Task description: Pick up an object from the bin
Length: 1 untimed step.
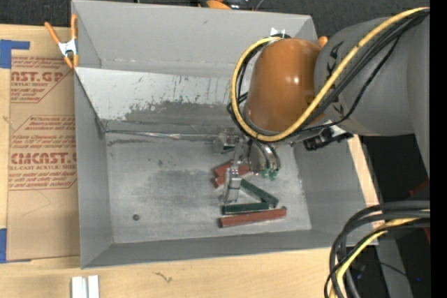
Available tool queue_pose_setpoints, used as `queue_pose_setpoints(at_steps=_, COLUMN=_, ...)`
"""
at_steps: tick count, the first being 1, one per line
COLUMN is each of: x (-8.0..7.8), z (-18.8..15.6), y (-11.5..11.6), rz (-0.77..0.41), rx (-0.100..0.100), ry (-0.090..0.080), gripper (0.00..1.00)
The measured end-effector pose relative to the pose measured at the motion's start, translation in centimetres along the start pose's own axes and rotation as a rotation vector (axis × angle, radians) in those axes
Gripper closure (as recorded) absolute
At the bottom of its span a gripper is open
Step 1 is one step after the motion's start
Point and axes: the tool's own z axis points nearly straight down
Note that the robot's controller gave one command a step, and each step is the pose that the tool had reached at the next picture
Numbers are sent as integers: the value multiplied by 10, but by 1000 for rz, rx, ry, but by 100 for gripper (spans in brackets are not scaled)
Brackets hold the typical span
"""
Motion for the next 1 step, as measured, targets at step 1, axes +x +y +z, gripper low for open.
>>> queue_pose_setpoints(at_steps=1, x=4, z=97, y=-48, rz=-101, rx=-4, ry=-9, gripper=0)
